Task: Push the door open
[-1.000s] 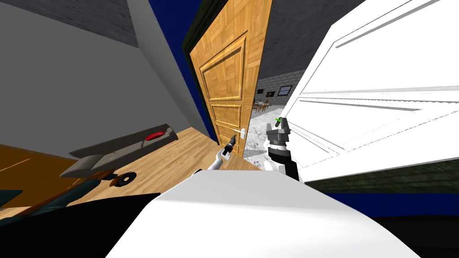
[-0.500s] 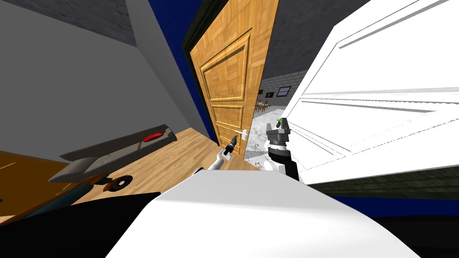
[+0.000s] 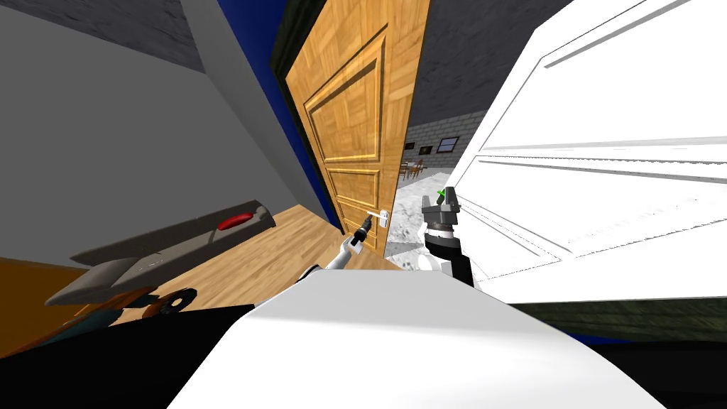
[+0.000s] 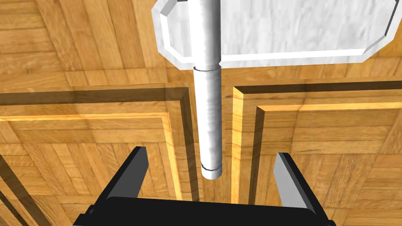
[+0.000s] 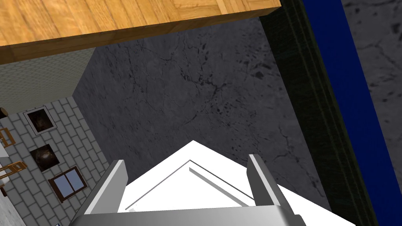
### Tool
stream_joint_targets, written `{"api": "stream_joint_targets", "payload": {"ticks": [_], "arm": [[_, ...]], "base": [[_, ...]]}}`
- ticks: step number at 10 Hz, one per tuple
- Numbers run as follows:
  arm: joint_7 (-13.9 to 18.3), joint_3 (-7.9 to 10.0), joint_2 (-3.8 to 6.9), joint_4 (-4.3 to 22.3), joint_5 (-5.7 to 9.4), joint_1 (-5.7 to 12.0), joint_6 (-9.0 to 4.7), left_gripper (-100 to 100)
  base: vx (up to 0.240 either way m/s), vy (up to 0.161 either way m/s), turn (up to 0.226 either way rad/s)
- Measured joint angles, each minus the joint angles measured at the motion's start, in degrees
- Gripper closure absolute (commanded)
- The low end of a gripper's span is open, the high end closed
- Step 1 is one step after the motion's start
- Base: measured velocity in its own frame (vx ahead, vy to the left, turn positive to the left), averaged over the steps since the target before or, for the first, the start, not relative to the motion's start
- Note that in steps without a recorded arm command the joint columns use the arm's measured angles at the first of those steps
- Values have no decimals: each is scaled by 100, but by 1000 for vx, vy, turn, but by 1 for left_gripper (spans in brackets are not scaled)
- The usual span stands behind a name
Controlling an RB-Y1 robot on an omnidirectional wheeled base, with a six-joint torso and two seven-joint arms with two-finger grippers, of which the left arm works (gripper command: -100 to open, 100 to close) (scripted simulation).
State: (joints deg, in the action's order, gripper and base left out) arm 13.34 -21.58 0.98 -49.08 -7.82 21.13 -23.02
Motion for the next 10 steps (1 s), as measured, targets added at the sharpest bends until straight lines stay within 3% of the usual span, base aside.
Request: {"api": "stream_joint_targets", "payload": {"ticks": [2, 3, 4, 10], "arm": [[-14, 40, -100, 61, 12, 30, -19, -100], [-38, 73, -235, 136, 18, 65, -52, -100], [-45, 76, -252, 143, 19, 70, -59, 100], [-35, 83, -248, 110, 23, 109, -60, 100]], "base": [[188, -113, -25], [80, -53, 0], [-10, 6, 5], [5, -10, -3]]}}
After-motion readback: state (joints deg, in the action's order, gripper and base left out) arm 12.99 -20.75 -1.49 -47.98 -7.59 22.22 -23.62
